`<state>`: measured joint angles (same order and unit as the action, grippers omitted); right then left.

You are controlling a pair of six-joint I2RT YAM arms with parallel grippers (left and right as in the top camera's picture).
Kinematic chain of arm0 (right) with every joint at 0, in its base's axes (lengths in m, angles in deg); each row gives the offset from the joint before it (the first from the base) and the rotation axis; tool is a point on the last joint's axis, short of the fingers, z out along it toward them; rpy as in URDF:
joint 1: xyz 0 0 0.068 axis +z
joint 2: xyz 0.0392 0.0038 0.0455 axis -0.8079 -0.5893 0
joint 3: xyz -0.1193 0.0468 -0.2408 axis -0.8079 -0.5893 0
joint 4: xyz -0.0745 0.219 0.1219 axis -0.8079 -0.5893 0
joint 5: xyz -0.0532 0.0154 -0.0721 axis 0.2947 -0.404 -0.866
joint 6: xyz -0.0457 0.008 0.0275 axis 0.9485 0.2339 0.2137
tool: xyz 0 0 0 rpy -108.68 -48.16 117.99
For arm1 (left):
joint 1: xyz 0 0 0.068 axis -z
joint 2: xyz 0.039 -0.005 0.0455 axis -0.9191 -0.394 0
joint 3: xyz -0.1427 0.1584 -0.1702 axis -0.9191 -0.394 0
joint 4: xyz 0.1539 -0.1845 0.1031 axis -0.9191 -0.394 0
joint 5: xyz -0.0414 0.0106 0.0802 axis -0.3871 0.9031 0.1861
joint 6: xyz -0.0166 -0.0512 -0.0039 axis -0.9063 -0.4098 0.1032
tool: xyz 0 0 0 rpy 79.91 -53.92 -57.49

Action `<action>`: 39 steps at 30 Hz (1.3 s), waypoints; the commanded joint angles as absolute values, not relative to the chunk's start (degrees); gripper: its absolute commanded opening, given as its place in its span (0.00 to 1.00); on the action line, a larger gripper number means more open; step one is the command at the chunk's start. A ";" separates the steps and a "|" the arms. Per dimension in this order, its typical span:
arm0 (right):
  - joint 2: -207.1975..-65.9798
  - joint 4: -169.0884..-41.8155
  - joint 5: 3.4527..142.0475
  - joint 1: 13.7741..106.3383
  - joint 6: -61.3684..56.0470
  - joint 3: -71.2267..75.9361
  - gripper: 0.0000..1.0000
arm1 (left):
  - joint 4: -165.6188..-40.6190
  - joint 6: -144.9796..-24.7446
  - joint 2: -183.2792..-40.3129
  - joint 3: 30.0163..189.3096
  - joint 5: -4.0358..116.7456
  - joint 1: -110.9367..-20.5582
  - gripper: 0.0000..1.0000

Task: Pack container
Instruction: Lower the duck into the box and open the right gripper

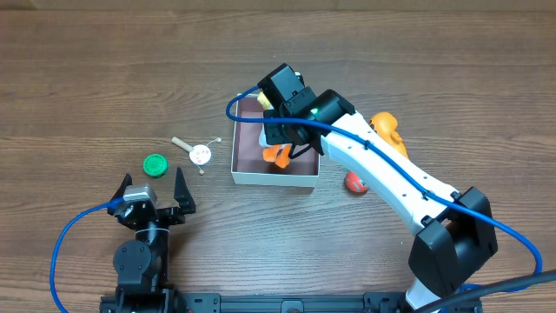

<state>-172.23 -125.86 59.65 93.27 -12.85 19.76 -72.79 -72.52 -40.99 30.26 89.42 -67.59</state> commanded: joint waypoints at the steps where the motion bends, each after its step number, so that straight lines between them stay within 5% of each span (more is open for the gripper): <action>1: -172.36 -125.86 58.55 93.27 -12.37 19.55 0.04 | -72.68 -73.05 -40.44 30.06 89.93 -67.94 1.00; 23: -172.36 -128.22 52.78 93.27 -12.41 19.55 0.04 | -72.68 -73.03 -40.44 30.06 89.93 -67.94 1.00; 39: -172.36 -123.19 62.42 93.27 -12.85 19.55 0.04 | -72.68 -73.03 -40.47 30.06 89.93 -67.94 1.00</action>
